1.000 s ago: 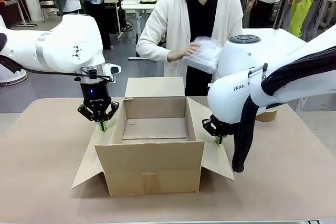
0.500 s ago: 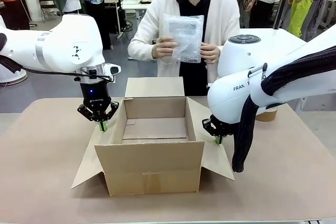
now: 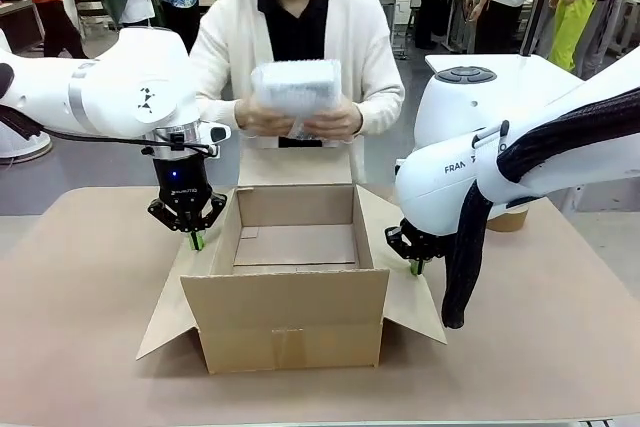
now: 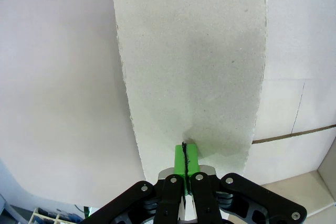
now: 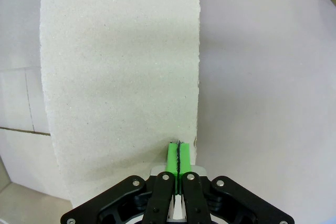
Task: Wrap the clocks to prevent damage.
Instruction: Once the human has placed the objects inside and stepped back, release both hands from the side flaps of the Package Box.
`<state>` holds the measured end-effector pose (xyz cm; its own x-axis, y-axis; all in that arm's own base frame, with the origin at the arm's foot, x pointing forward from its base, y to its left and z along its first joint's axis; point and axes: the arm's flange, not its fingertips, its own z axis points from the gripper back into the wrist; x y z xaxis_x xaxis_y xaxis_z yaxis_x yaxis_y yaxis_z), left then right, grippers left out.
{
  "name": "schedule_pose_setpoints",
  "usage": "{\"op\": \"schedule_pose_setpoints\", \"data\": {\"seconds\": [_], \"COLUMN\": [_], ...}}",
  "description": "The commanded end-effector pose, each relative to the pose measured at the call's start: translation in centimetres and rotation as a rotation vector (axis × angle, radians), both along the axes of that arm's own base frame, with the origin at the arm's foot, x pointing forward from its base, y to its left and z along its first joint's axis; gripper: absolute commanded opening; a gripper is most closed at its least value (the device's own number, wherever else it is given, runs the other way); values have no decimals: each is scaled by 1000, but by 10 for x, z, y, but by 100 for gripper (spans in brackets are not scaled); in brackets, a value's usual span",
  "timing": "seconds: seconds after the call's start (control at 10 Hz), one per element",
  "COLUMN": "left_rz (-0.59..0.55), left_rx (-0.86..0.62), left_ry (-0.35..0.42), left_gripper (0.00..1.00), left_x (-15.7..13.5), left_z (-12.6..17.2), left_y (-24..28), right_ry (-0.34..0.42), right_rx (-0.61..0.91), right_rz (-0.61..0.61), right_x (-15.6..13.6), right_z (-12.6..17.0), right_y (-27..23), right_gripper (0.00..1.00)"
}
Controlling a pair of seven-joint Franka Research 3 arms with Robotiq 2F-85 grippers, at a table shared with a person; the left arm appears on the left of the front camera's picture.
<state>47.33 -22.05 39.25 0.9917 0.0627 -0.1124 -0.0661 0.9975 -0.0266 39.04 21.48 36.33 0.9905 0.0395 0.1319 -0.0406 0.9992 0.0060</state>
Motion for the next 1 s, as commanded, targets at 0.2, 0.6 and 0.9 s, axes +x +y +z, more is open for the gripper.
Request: {"op": "schedule_pose_setpoints", "data": {"seconds": [0.2,0.6,0.9], "left_rz": [-1,-1,-1], "left_rx": [5,5,5], "left_ry": [11,11,11], "left_gripper": [0,0,0], "left_x": [-1,-1,-1], "left_z": [-1,-1,-1], "left_y": [0,0,0], "right_ry": [3,3,3], "right_rx": [-7,-7,-7], "right_rz": [3,3,3], "right_x": [0,0,0], "right_z": [-2,-2,-2], "right_y": [0,0,0], "right_gripper": [1,1,1]}}
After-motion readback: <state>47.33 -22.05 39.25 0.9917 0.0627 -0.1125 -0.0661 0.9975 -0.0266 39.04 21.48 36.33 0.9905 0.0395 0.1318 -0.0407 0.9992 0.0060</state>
